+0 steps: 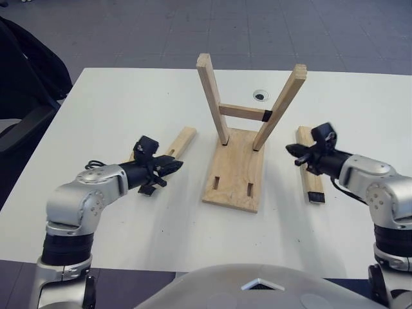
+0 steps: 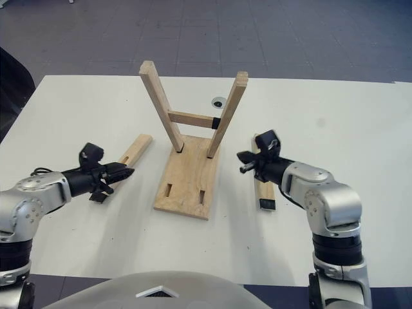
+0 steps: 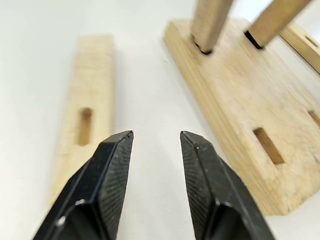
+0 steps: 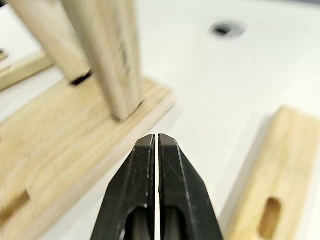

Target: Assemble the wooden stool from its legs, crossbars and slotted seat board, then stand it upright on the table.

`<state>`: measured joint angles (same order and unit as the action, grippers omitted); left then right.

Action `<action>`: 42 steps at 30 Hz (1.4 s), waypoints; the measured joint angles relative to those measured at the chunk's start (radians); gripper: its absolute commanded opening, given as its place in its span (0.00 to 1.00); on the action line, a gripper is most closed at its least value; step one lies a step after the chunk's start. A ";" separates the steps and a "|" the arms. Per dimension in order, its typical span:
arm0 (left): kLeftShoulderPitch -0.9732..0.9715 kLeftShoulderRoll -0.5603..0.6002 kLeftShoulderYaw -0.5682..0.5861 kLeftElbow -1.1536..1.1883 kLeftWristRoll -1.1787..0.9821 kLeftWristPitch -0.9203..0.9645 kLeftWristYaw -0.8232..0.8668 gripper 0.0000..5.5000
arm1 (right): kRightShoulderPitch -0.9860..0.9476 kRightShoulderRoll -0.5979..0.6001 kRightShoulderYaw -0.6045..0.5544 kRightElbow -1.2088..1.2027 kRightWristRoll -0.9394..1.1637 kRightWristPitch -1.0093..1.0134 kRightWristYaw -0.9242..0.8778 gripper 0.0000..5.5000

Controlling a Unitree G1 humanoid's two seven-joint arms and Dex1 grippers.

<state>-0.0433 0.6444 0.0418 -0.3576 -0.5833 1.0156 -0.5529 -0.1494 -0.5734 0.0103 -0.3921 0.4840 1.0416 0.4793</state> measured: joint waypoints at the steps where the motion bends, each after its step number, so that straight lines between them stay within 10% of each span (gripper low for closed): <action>1: -0.005 -0.009 -0.023 0.001 0.002 0.002 -0.001 0.32 | 0.001 -0.016 0.032 0.009 -0.015 -0.011 0.015 0.02; 12: -0.088 -0.120 -0.207 0.116 0.090 -0.012 0.012 0.32 | -0.027 0.009 0.249 0.180 -0.130 -0.164 0.139 0.02; 25: -0.324 -0.236 -0.223 0.427 0.206 -0.130 0.004 0.32 | -0.204 0.146 0.183 0.438 -0.205 -0.264 0.102 0.02; 33: -0.048 -0.206 0.061 -0.096 0.176 -0.155 0.139 0.32 | -0.113 0.233 -0.159 0.016 -0.074 -0.206 -0.116 0.02; 42: 0.271 -0.239 0.292 -0.048 0.254 -0.459 0.195 0.43 | 0.029 0.253 -0.085 0.007 -0.128 -0.230 -0.166 0.02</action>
<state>0.2281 0.4049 0.3335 -0.4057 -0.3290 0.5569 -0.3574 -0.1199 -0.3199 -0.0745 -0.3852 0.3557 0.8113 0.3129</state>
